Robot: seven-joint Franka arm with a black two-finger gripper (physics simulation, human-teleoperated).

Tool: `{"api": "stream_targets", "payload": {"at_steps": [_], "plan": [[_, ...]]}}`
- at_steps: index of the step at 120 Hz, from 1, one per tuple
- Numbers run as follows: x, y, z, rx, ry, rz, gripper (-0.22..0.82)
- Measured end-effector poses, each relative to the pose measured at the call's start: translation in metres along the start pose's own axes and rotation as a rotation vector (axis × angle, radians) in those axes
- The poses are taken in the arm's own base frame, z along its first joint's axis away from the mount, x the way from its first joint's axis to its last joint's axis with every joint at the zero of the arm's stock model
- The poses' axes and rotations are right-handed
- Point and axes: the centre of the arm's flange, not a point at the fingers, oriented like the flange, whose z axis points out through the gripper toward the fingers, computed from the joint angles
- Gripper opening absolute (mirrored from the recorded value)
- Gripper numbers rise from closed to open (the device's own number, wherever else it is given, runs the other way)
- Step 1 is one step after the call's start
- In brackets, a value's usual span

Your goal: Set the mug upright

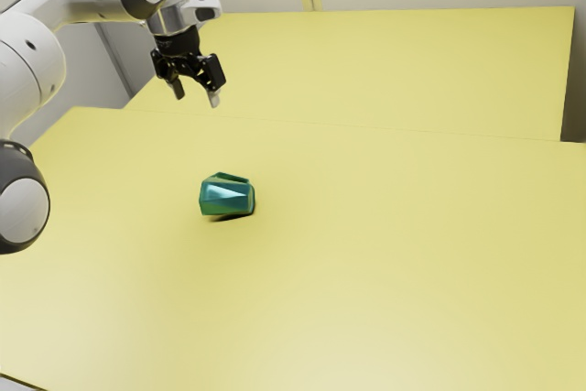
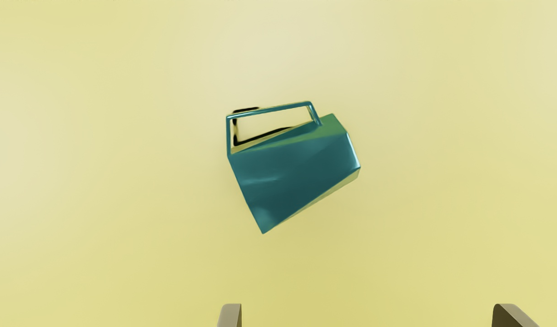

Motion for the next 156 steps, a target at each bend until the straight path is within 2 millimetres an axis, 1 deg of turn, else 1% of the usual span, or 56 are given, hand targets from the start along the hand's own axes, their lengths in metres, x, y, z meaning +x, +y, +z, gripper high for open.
{"api": "stream_targets", "payload": {"at_steps": [12, 20, 25, 32, 36, 41, 52, 59, 72, 85, 92, 109, 117, 140, 156], "plan": [[0.001, 0.003, -0.001, 0.002, 0.006, 0.008, 0.60], [0.003, 0.014, 0.003, 0.001, -0.001, 0.025, 0.60], [0.003, 0.017, 0.004, 0.004, -0.007, 0.024, 0.60], [0.000, 0.015, 0.009, 0.008, -0.026, 0.007, 0.60], [-0.002, 0.007, 0.013, 0.007, -0.037, -0.013, 0.60], [-0.007, -0.008, 0.021, -0.010, -0.053, -0.050, 0.60], [-0.024, -0.058, 0.046, -0.102, -0.087, -0.163, 0.60], [-0.034, -0.081, 0.057, -0.170, -0.089, -0.212, 0.60], [-0.039, -0.107, 0.078, -0.281, -0.082, -0.257, 0.60], [-0.047, -0.132, 0.107, -0.411, -0.072, -0.299, 0.60], [-0.048, -0.138, 0.120, -0.461, -0.061, -0.302, 0.60], [-0.043, -0.141, 0.163, -0.559, -0.039, -0.289, 0.60], [-0.043, -0.145, 0.178, -0.587, -0.023, -0.281, 0.60], [-0.041, -0.153, 0.206, -0.611, 0.016, -0.236, 0.60], [-0.038, -0.158, 0.218, -0.611, 0.046, -0.201, 0.60]]}}
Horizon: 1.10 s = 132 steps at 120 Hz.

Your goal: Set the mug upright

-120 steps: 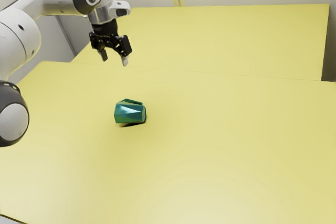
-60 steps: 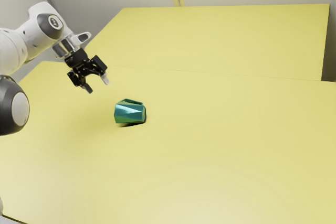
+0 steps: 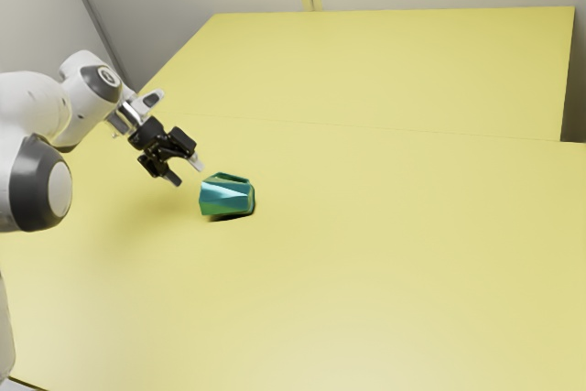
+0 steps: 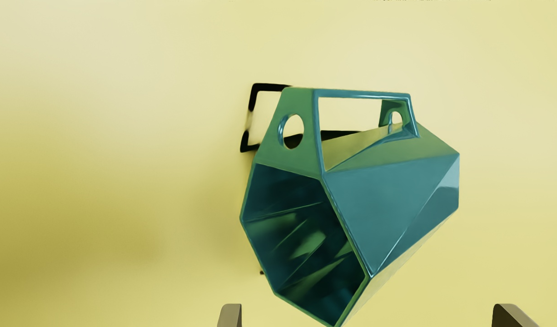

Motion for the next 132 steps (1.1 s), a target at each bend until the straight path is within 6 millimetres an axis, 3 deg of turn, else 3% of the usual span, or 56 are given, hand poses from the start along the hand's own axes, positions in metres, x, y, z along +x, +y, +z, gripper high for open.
{"api": "stream_targets", "payload": {"at_steps": [55, 132], "plan": [[0.001, -0.020, 0.039, -0.133, 0.077, 0.063, 0.60], [-0.008, -0.024, 0.068, -0.292, 0.151, 0.077, 0.59]]}}
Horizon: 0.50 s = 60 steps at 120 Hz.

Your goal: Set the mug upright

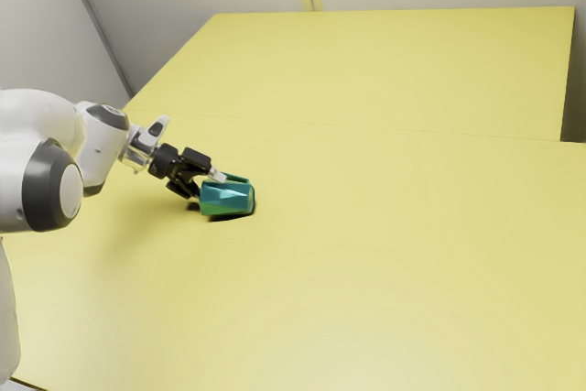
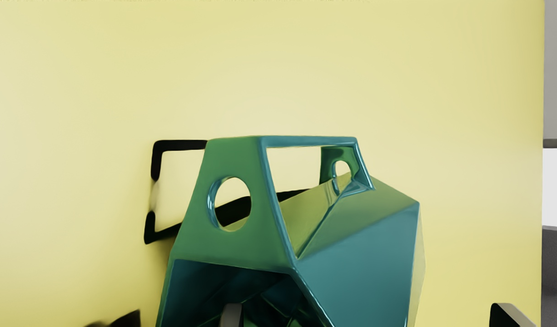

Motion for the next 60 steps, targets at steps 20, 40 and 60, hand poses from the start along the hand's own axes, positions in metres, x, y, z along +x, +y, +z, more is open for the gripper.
{"api": "stream_targets", "payload": {"at_steps": [20, 40, 60], "plan": [[0.0013, 0.0035, 0.0039, -0.017, 0.007, 0.012, 0.48], [-0.0001, 0.0036, 0.0071, -0.025, 0.006, 0.016, 0.30], [-0.0027, 0.0014, 0.0091, -0.028, 0.005, 0.015, 0.09]]}}
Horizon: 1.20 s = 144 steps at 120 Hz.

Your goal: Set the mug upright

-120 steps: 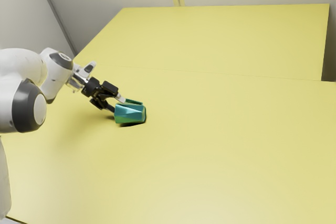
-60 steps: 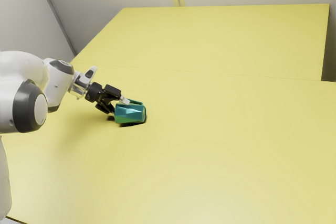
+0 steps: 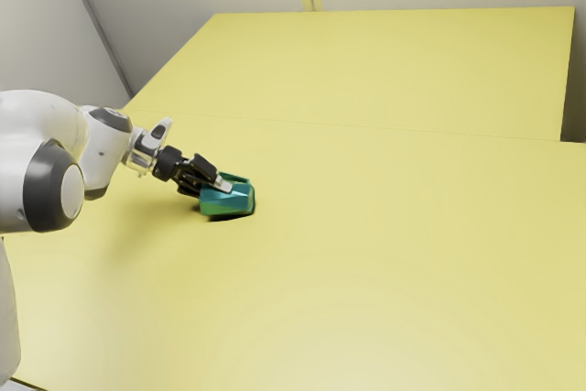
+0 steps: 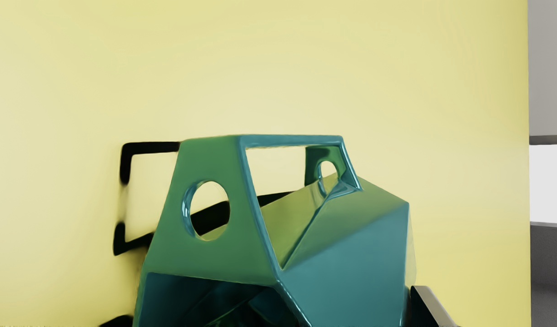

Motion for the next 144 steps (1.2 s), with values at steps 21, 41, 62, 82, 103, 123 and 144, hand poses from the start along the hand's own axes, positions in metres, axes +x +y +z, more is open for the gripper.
{"api": "stream_targets", "payload": {"at_steps": [21, 41, 62, 82, 103, 123, 144], "plan": [[0.000, 0.000, 0.000, 0.005, 0.000, 0.005, -0.04], [0.005, 0.015, -0.005, 0.007, 0.006, 0.036, -0.09], [0.015, 0.069, -0.021, 0.011, 0.023, 0.134, -0.15], [0.015, 0.152, -0.006, 0.139, -0.081, 0.311, -0.16], [0.008, 0.210, 0.010, 0.470, -0.247, 0.528, -0.17], [-0.027, 0.201, 0.013, 0.714, -0.325, 0.597, -0.17], [-0.043, 0.185, 0.017, 0.854, -0.321, 0.629, -0.17]]}}
